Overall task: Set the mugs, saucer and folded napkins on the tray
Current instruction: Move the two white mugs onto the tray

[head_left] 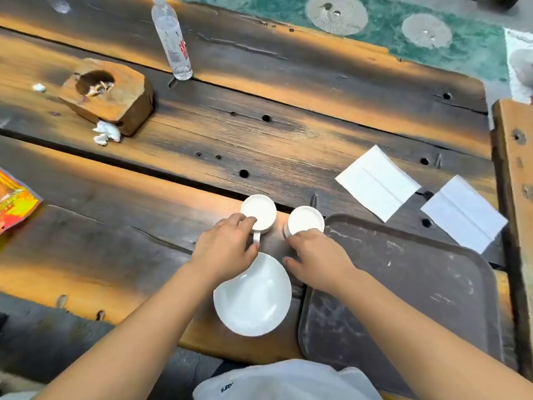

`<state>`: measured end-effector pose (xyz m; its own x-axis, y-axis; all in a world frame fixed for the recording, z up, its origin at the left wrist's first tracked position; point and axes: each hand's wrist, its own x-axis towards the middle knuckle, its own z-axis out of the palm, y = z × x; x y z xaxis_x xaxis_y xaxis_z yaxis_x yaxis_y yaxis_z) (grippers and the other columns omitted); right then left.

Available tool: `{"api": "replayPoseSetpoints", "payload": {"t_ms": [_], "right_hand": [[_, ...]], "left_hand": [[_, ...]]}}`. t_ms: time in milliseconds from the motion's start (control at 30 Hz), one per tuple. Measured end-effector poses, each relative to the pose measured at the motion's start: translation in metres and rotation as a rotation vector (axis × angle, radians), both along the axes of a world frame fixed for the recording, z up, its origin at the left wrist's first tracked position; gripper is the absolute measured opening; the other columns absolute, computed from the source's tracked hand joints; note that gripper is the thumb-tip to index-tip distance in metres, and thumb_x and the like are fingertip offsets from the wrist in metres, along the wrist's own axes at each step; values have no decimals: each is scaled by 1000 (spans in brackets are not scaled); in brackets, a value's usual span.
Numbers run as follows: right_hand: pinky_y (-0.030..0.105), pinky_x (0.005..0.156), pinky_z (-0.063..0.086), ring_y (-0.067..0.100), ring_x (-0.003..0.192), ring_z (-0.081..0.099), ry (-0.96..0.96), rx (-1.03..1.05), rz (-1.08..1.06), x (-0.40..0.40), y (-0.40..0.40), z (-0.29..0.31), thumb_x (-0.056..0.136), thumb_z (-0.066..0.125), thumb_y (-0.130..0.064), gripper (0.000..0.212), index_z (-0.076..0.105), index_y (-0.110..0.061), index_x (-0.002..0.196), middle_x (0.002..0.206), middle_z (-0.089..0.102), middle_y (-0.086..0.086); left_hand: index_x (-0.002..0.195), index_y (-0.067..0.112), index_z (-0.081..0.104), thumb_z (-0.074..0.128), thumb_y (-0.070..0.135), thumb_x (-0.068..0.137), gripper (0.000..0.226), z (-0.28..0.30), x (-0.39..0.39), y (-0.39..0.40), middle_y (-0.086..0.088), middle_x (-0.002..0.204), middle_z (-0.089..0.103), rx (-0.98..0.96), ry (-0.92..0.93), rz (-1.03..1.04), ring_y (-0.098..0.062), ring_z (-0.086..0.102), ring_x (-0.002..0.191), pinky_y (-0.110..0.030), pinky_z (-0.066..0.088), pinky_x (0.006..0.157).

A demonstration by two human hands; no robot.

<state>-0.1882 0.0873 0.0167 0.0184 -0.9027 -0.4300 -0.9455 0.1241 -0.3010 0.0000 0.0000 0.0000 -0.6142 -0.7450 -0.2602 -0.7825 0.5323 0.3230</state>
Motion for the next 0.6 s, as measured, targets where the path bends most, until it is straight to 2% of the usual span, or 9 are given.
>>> {"api": "replayPoseSetpoints", "payload": {"t_ms": [100,167,300,433,600], "right_hand": [[39,85,44,27,107,50,40,-93,41,1,-22,-8,86,53,-42,32,57,-18,105,107,61,3],[42,96,40,27,114,47,46,-110,52,5,-41,-13,84,55,-43,44,54,-18,120,120,59,2],[39,102,34,26,122,41,64,-141,-4,10,-70,-30,81,58,-46,64,41,-16,135,131,52,3],[40,109,28,29,129,35,94,-67,-7,9,-86,-45,79,61,-54,86,25,-13,146,138,48,8],[42,110,24,31,127,41,109,-14,13,10,-95,-54,74,63,-62,96,23,-13,146,135,54,9]], "left_hand": [[136,28,31,58,48,83,62,-11,-1,-19,0,145,36,28,15,39,-27,43,127,-45,49,86],[140,26,26,60,49,81,71,-20,-2,-34,-2,148,32,71,19,32,-28,39,131,-48,48,92],[146,31,20,56,56,80,79,-36,-4,-55,5,145,38,143,38,0,-25,47,126,-45,48,93],[147,33,16,56,62,77,86,-44,-8,-66,6,143,42,182,2,-30,-23,49,124,-43,50,90],[146,35,17,62,63,72,91,-52,-5,-79,6,140,43,204,3,-72,-22,52,122,-42,50,86]]}}
